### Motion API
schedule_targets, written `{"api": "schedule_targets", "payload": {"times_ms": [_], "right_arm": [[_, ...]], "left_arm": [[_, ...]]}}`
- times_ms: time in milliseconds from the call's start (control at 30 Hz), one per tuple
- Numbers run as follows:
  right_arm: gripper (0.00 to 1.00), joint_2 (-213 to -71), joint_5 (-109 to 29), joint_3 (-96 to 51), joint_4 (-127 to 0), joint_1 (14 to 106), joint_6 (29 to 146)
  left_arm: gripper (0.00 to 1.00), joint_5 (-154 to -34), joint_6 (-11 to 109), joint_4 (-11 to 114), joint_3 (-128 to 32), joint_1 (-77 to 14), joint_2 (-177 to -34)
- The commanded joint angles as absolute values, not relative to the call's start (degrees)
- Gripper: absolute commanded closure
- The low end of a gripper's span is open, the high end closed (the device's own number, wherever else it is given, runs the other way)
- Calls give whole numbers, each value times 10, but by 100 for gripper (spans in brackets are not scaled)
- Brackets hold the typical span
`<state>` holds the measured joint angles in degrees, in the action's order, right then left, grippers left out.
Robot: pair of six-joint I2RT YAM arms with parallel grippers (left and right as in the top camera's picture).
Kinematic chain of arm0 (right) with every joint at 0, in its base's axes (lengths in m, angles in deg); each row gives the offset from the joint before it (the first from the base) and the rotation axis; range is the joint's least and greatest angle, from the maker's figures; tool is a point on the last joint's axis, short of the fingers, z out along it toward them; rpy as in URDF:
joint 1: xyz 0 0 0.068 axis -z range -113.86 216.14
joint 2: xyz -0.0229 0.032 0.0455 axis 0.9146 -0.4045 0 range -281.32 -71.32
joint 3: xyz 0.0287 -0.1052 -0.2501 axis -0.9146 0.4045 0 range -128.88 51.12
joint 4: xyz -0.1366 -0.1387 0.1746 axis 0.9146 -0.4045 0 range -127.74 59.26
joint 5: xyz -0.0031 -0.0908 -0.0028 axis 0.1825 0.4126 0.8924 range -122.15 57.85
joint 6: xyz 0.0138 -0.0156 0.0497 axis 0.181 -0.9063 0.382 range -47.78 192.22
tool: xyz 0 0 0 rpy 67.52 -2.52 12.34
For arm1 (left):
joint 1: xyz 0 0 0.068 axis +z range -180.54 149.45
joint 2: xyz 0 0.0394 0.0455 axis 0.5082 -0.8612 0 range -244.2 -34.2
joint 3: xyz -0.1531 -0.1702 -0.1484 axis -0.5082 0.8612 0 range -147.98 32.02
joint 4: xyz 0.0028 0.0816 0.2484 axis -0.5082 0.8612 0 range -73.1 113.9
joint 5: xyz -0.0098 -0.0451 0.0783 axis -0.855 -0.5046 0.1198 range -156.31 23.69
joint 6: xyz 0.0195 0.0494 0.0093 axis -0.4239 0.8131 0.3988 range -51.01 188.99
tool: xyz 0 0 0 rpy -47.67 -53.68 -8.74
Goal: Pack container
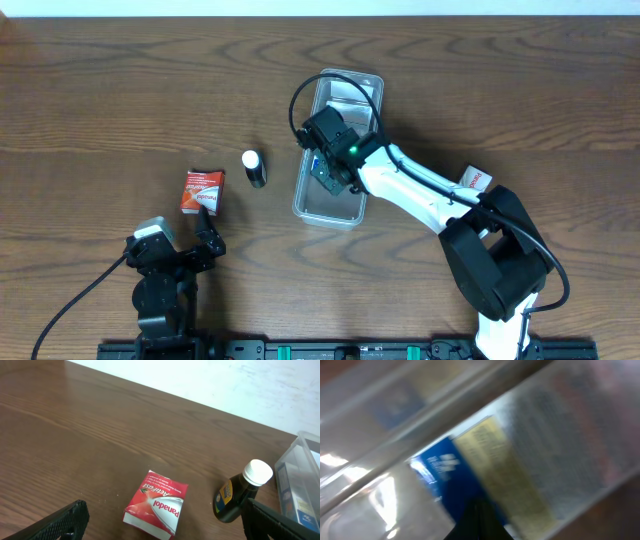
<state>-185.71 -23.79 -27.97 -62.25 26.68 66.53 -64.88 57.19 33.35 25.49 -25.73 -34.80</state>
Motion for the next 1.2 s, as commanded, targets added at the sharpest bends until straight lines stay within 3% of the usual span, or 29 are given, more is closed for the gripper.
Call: {"api": "schedule_targets", "payload": {"times_ms": [0,167,633,833,1167], "right_arm": [[99,-1867,-172,-278,-610,273,657],[99,-1867,-131,-278,-580,279,653],[99,-1864,-463,-279,-642,255,618],[99,-1866,-453,-278,-654,251,607],[99,-1916,-312,-275,-614,258,608]], "left_arm": [[2,-655,573,339,268,-256,-348],[2,-655,573,339,268,-256,-348],[2,-655,573,339,268,-256,-348],[2,-655,573,339,268,-256,-348],[2,-655,573,339,268,-256,-348]]}}
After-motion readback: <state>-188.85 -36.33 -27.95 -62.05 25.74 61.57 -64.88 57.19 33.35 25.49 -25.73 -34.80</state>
